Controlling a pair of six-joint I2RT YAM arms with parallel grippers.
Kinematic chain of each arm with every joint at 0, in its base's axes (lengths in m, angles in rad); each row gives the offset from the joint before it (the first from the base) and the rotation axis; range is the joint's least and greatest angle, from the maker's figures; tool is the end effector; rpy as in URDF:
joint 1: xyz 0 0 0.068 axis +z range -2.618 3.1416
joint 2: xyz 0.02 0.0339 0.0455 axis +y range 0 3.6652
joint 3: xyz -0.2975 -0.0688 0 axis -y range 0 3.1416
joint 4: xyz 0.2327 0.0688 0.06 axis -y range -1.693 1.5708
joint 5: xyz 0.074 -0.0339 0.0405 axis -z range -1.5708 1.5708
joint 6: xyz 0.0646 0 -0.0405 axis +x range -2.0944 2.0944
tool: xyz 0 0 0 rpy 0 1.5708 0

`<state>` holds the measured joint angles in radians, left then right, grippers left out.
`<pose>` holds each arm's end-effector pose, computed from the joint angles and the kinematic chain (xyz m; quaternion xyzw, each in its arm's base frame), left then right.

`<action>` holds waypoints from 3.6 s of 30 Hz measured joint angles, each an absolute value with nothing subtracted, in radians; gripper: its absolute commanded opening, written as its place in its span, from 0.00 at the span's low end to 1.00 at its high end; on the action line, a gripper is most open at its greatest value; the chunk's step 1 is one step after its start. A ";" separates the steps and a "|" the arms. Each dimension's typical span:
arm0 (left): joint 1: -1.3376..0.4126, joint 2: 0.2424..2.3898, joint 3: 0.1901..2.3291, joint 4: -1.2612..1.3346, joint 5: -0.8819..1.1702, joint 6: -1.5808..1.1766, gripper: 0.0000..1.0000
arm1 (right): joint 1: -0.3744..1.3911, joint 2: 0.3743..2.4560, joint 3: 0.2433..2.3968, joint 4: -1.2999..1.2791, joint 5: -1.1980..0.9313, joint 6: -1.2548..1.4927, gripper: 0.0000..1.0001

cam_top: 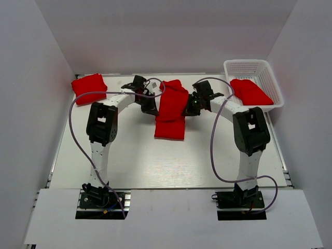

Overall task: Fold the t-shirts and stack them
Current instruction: Fold the folded rectangular tshirt in 1/3 of the way, then grab one side of the 2/3 rectangular tshirt with both arms

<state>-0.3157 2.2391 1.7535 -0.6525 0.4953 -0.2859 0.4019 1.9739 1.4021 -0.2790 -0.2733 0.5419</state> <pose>0.4591 -0.1823 0.1727 0.0667 0.9460 -0.2903 0.1278 0.4116 0.1939 0.2093 0.0170 0.9283 0.2722 0.2529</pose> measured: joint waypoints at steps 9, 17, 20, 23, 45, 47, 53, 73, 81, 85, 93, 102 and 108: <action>-0.303 2.268 1.832 -0.656 0.501 -0.283 0.62 | 0.375 2.036 1.483 -0.278 -0.292 0.528 0.58; -0.274 2.269 2.017 -0.634 0.514 -0.286 0.69 | 0.340 2.035 1.574 -0.255 -0.296 0.513 0.51; -0.265 2.247 1.988 -0.621 0.525 -0.274 0.24 | 0.333 2.007 1.588 -0.244 -0.308 0.492 0.00; -0.259 2.167 1.842 -0.626 0.529 -0.246 0.00 | 0.334 1.940 1.554 -0.236 -0.338 0.476 0.00; -0.326 1.818 1.124 -0.181 0.647 -0.386 0.00 | 0.472 1.951 1.267 -0.070 -0.474 0.376 0.00; -0.330 1.827 1.122 -0.138 0.646 -0.404 0.00 | 0.472 2.006 1.311 -0.062 -0.475 0.375 0.00; -0.364 1.895 1.105 -0.044 0.647 -0.446 0.00 | 0.472 2.077 1.359 -0.036 -0.474 0.373 0.00; -0.391 1.988 1.092 -0.036 0.651 -0.446 0.00 | 0.408 2.261 1.740 -0.064 -0.316 0.313 0.00; -0.395 1.969 1.095 -0.094 0.631 -0.398 0.00 | 0.374 2.131 1.660 -0.083 -0.302 0.273 0.00; -0.395 1.951 1.098 -0.167 0.616 -0.371 0.00 | 0.388 1.920 1.451 -0.064 -0.324 0.257 0.00; -0.418 1.865 1.004 -0.234 0.611 -0.344 0.00 | 0.433 1.678 1.038 -0.019 -0.356 0.259 0.00; -0.502 1.682 0.803 -0.310 0.603 -0.330 0.00 | 0.527 1.575 0.799 -0.003 -0.418 0.296 0.00; -0.526 1.629 0.747 -0.312 0.591 -0.342 0.00 | 0.614 1.446 0.649 0.055 -0.442 0.379 0.00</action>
<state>-0.5259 1.6287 0.7467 -0.3122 0.5907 -0.3424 0.6144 1.4456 0.6487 0.0551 -0.4416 0.3786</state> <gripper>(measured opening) 0.027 0.005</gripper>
